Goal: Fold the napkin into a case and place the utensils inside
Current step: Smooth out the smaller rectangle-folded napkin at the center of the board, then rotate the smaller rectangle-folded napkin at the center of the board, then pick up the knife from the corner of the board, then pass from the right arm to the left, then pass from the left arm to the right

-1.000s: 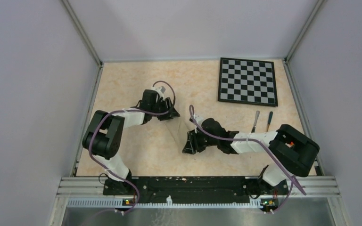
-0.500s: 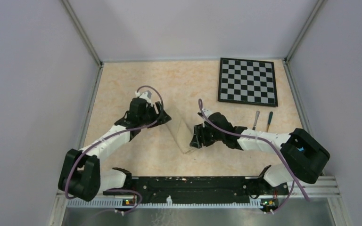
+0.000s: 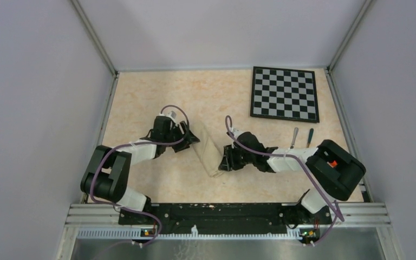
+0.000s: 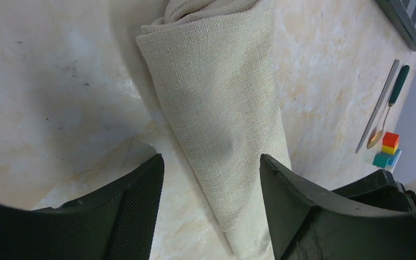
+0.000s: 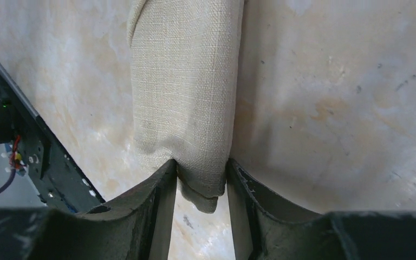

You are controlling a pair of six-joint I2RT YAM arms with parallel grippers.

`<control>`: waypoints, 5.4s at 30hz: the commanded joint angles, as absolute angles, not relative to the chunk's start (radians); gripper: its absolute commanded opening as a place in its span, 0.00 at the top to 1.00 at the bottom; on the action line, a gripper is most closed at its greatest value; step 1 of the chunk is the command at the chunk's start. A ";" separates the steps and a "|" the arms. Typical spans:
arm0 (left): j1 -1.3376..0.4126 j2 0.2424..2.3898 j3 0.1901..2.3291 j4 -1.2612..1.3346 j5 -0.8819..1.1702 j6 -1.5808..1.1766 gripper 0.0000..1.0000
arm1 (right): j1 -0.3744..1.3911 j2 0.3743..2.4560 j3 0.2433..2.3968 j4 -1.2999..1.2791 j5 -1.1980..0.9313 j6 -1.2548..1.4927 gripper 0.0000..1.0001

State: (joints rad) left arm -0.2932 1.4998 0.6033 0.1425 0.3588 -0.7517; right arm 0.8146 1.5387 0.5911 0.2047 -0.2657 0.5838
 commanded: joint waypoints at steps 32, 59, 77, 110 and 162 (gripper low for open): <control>-0.166 1.224 0.526 -0.140 0.179 -0.627 0.13 | 0.799 1.955 0.983 0.451 -0.398 0.749 0.44; -0.167 0.694 0.517 -0.213 0.321 -0.605 0.04 | 0.507 1.588 1.286 -0.666 0.039 0.217 0.33; -0.167 0.774 0.748 -0.343 0.602 -0.442 0.04 | 0.008 1.705 1.121 -0.652 0.073 0.335 0.43; -0.164 0.913 0.779 -0.346 0.486 -0.536 0.04 | 0.301 1.502 0.908 -0.551 0.105 0.146 1.00; -0.174 1.052 0.480 0.242 0.694 -0.849 1.00 | 1.089 1.700 1.370 -0.501 0.029 0.265 0.54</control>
State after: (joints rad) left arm -0.1886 1.0878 0.4557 0.2287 0.6334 -0.8742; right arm 1.0904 1.6787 1.3121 -0.4736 -0.0078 0.2977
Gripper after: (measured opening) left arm 0.075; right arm 0.485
